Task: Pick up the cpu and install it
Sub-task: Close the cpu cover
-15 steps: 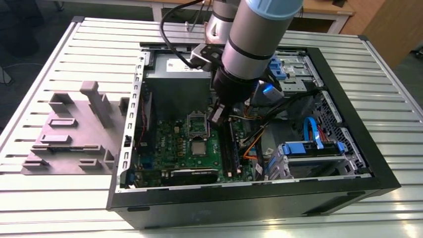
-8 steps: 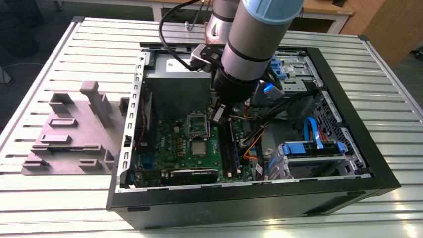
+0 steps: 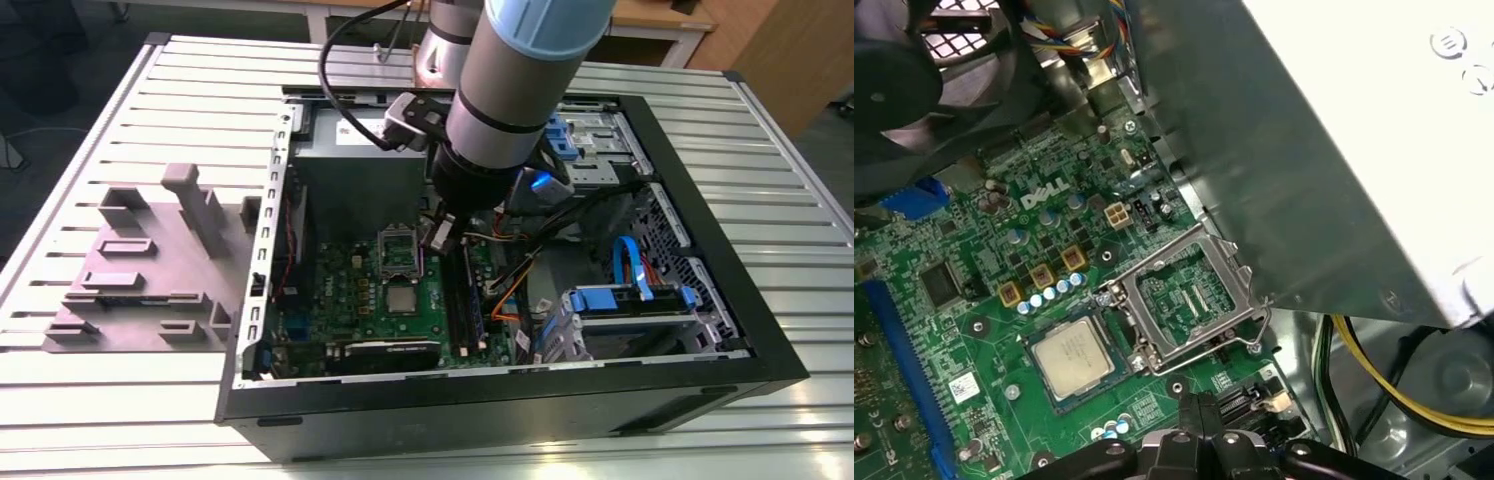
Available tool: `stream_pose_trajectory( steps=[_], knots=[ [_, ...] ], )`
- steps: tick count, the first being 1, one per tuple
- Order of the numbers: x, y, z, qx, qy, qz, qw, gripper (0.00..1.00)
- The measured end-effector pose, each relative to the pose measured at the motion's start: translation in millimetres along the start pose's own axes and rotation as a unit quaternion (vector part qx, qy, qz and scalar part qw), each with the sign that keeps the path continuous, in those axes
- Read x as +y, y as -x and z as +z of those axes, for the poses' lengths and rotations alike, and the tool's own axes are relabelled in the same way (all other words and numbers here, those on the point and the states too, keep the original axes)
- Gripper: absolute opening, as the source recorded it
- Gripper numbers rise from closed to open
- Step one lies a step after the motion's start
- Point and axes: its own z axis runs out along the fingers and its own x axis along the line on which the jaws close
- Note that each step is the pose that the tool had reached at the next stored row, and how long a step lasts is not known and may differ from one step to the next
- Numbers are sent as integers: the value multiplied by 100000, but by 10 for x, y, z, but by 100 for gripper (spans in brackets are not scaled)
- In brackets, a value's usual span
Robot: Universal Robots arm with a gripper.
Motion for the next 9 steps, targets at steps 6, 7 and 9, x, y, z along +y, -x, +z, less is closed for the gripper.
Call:
stream_pose_trajectory(
  steps=[6,7,9],
  knots=[
    [0,-1,8,-78,-93,-7,100000,10],
    [4,-3,14,-218,-249,-27,99999,10],
    [17,-11,24,-568,-662,-65,99996,10]
  ],
)
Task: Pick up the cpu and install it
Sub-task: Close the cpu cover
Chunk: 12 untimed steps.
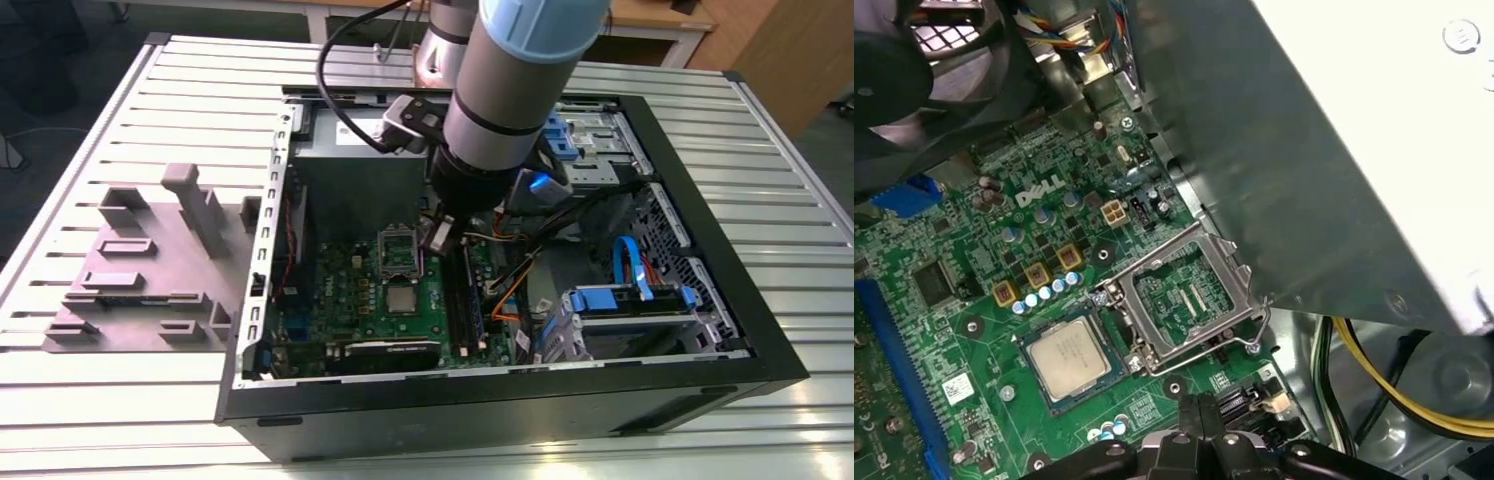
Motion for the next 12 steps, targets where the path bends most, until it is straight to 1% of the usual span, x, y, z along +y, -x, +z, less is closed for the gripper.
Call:
stream_pose_trajectory(
  steps=[2,3,4,7,10,12],
  knots=[
    [22,-12,10,-401,-455,-12,99998,10],
    [32,-17,13,-639,-565,82,99996,10],
    [34,-18,15,-825,-551,355,99994,10],
    [34,-18,21,-1130,-536,2579,99959,10],
    [32,-18,34,-1460,-517,5216,99852,10],
    [32,-19,46,-1820,-387,6396,99778,10]
  ],
)
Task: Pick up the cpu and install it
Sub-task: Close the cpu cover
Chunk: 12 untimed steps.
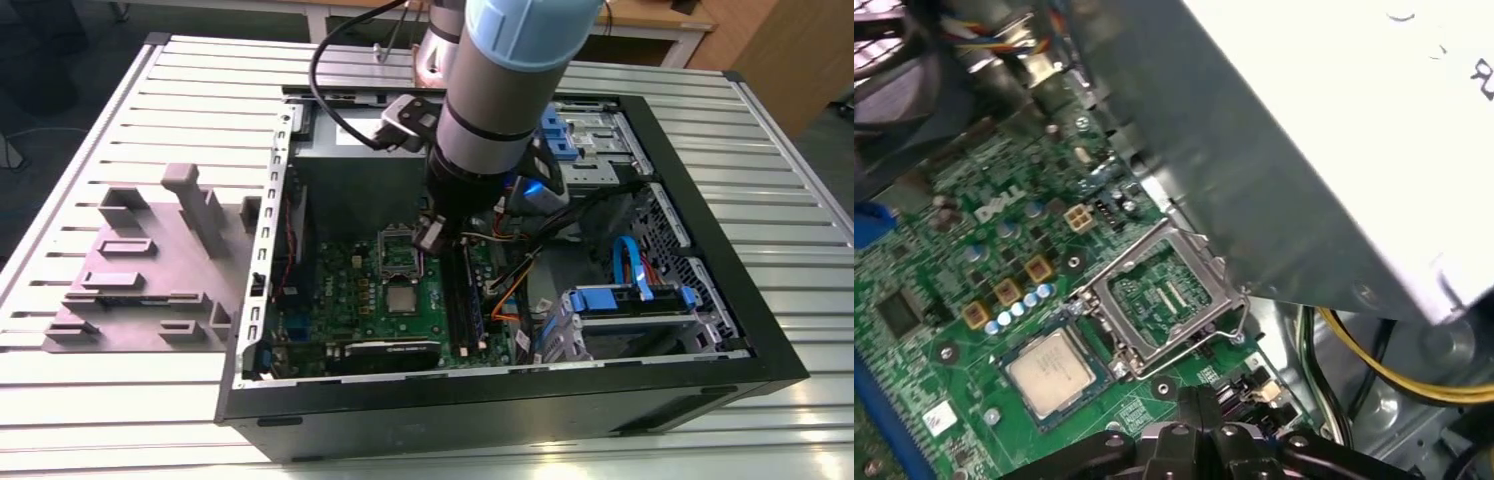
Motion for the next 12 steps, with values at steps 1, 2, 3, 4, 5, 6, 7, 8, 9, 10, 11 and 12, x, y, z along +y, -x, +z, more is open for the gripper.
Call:
stream_pose_trajectory(
  steps=[1,2,3,4,5,6,7,8,9,10,11,12],
  knots=[
    [0,0,6,-229,103,535,99998,10],
    [-1,1,12,-442,193,1117,99993,10],
    [-1,1,13,-559,229,1568,99986,10],
    [-2,1,13,-571,234,1610,99985,10],
    [-1,1,13,-578,236,1639,99985,10],
    [3,-2,15,-586,231,1638,99985,10],
    [23,-17,22,-632,176,1625,99985,10],
    [46,-31,30,-667,116,1644,99984,10],
    [58,-40,37,-688,93,1787,99982,10],
    [61,-43,43,-735,77,2252,99972,10],
    [60,-43,50,-829,58,3089,99949,10],
    [60,-43,56,-932,36,4068,99913,10]
  ],
)
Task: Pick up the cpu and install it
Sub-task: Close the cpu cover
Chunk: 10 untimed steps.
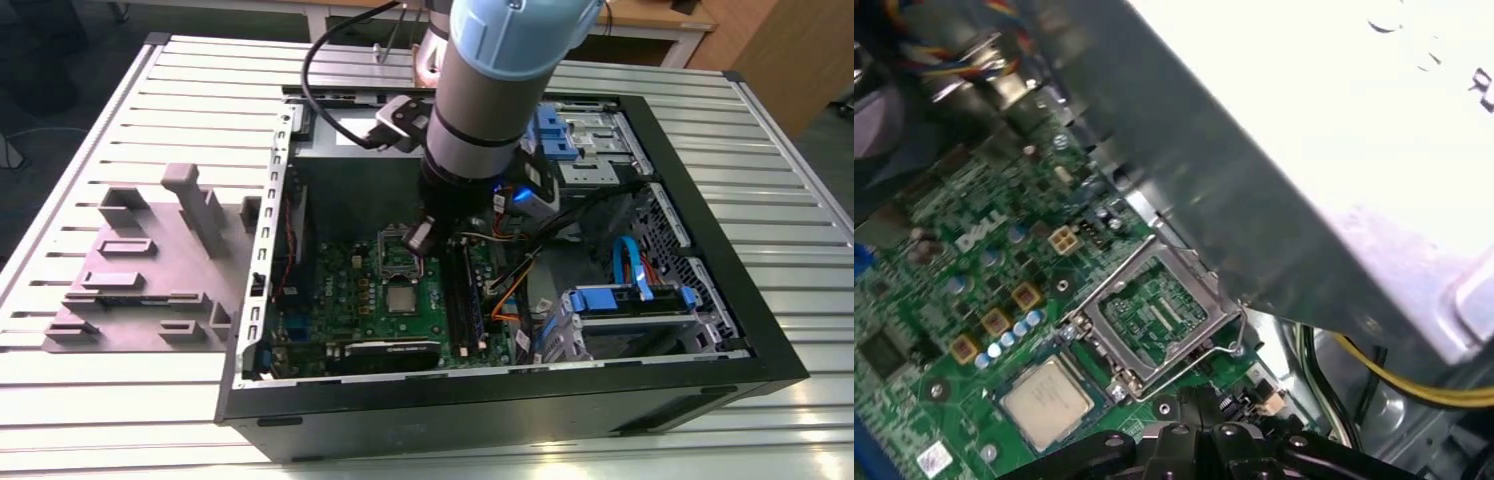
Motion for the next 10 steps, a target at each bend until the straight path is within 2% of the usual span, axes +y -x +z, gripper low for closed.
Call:
stream_pose_trajectory(
  steps=[4,10],
  knots=[
    [-1,0,18,-374,-90,3338,99944,10],
    [21,1,29,-439,-103,3767,99928,10]
  ],
)
